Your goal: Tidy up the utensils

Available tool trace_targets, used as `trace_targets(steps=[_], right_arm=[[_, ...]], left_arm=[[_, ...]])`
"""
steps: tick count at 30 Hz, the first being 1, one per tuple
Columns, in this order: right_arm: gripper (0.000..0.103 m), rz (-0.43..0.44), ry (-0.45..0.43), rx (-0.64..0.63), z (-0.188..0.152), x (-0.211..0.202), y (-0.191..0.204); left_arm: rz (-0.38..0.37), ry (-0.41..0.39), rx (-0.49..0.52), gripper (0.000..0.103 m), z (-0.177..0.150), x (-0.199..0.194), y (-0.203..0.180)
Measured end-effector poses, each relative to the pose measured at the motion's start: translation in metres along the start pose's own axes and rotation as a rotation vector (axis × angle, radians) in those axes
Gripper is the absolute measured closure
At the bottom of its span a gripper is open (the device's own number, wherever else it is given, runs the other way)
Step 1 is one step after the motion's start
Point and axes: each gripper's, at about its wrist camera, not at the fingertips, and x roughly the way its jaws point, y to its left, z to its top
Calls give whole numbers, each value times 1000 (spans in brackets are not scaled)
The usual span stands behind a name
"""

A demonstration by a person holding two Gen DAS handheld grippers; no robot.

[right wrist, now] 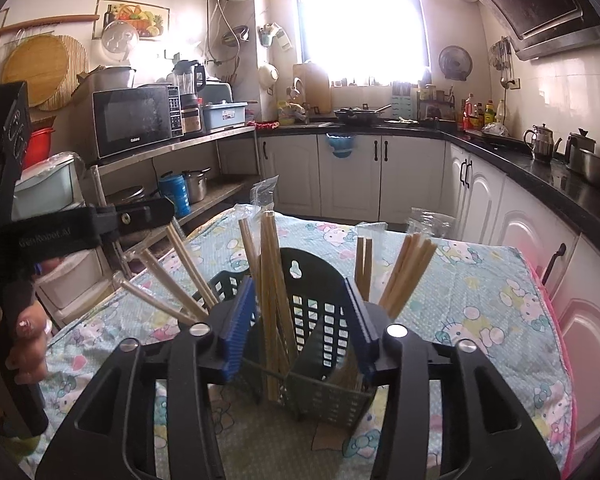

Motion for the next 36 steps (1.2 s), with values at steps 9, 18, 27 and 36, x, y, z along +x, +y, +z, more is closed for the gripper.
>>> trace_targets(steps=[9, 18, 27, 36], right_arm=[[26, -26, -19, 40, -15, -35, -2], [8, -21, -58, 45, -27, -75, 8], [6, -14, -77, 53, -49, -104, 20], [6, -33, -35, 94, -83, -115, 21]], left_arm=[[33, -27, -4, 24, -16, -35, 4], [70, -44, -21, 12, -36, -66, 9], [78, -16, -10, 12, -65, -80, 8], [71, 11, 6, 12, -105, -86, 1]])
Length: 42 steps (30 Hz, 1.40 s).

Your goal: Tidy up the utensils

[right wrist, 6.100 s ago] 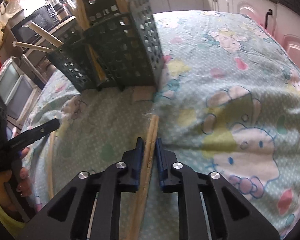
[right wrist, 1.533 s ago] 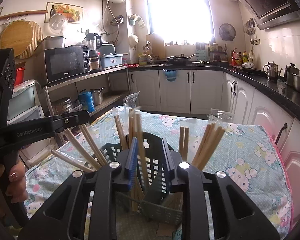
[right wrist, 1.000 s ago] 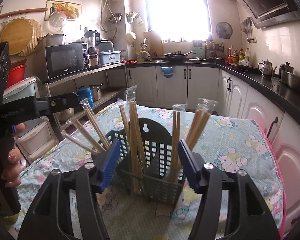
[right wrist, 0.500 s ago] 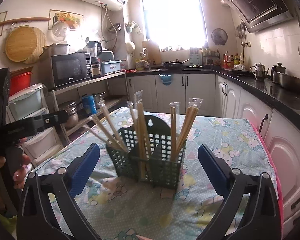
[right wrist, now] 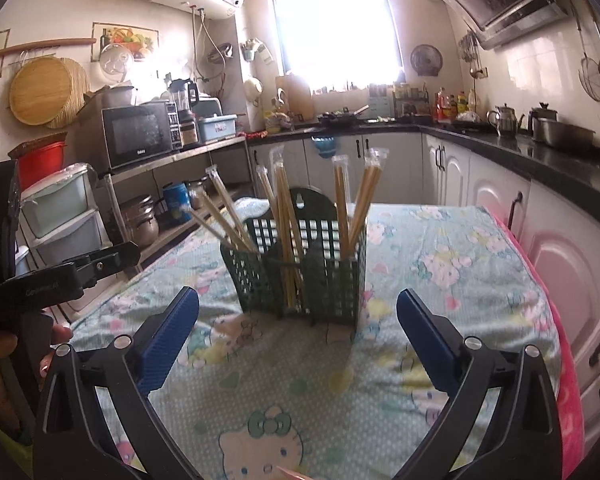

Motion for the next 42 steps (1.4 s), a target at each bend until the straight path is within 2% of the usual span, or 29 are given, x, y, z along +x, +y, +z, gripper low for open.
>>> trace_targets(steps=[11, 21, 31, 36, 42], right_arm=[[6, -41, 36, -17, -45, -8, 9], [6, -115, -72, -64, -67, -20, 16], [6, -157, -215, -70, -74, -37, 13], [6, -159, -213, -70, -78, -37, 12], [6, -145, -182, -55, -79, -35, 9]], left_arm=[[10, 26, 28, 11, -45, 3, -4], [23, -42, 90, 11, -71, 2, -9], [1, -107, 84, 11, -82, -3, -8], [24, -111, 99, 11, -84, -2, -10], [12, -119, 108, 11, -85, -4, -9]])
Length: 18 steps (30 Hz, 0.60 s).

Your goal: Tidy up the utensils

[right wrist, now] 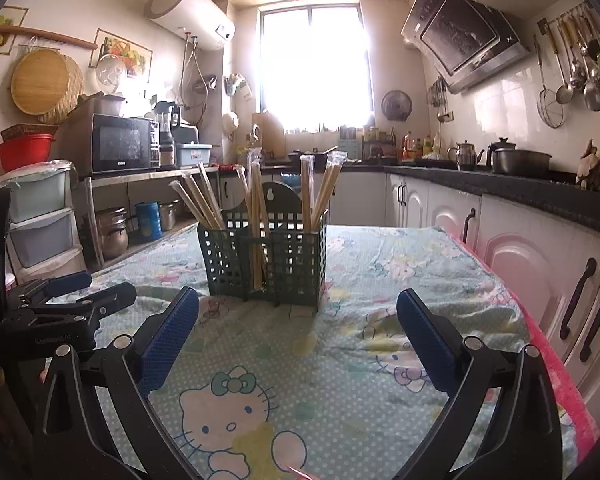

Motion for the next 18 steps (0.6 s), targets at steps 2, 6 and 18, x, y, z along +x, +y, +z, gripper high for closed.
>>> trace_targets(steps=[2, 6, 18], right_arm=[[6, 3, 9, 3, -1, 1, 0], [6, 7, 19, 8, -2, 3, 1], [6, 13, 22, -2, -4, 4, 5]], left_arm=[[-5, -3, -4, 11, 0, 0, 1], [0, 5, -17, 11, -1, 1, 3], [4, 2, -21, 11, 0, 1, 5]])
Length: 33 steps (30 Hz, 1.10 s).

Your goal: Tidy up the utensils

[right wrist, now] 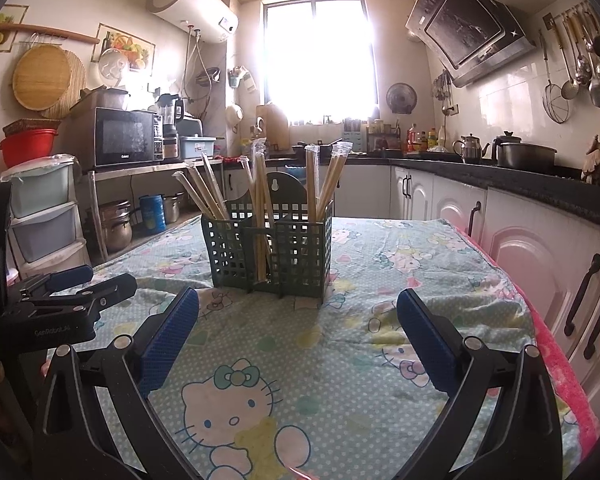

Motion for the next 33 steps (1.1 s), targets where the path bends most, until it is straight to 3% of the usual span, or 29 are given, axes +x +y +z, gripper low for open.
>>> trace_targets(steps=[33], right_arm=[[6, 0, 6, 3, -2, 0, 1]], left_arm=[[11, -6, 3, 11, 2, -2, -1]])
